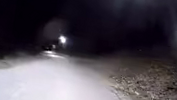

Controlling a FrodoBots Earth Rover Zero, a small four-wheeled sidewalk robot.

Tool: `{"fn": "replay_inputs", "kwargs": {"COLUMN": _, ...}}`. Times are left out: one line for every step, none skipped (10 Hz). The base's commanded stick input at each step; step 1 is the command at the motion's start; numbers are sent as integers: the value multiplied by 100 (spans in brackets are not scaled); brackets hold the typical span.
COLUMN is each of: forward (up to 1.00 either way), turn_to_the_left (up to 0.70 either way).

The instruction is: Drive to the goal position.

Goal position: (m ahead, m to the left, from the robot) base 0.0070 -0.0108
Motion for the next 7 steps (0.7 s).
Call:
{"fn": "replay_inputs", "kwargs": {"forward": 100, "turn_to_the_left": 0}}
{"fn": "replay_inputs", "kwargs": {"forward": 100, "turn_to_the_left": 0}}
{"fn": "replay_inputs", "kwargs": {"forward": 100, "turn_to_the_left": 0}}
{"fn": "replay_inputs", "kwargs": {"forward": 100, "turn_to_the_left": 0}}
{"fn": "replay_inputs", "kwargs": {"forward": 62, "turn_to_the_left": 0}}
{"fn": "replay_inputs", "kwargs": {"forward": 0, "turn_to_the_left": 0}}
{"fn": "replay_inputs", "kwargs": {"forward": 0, "turn_to_the_left": 0}}
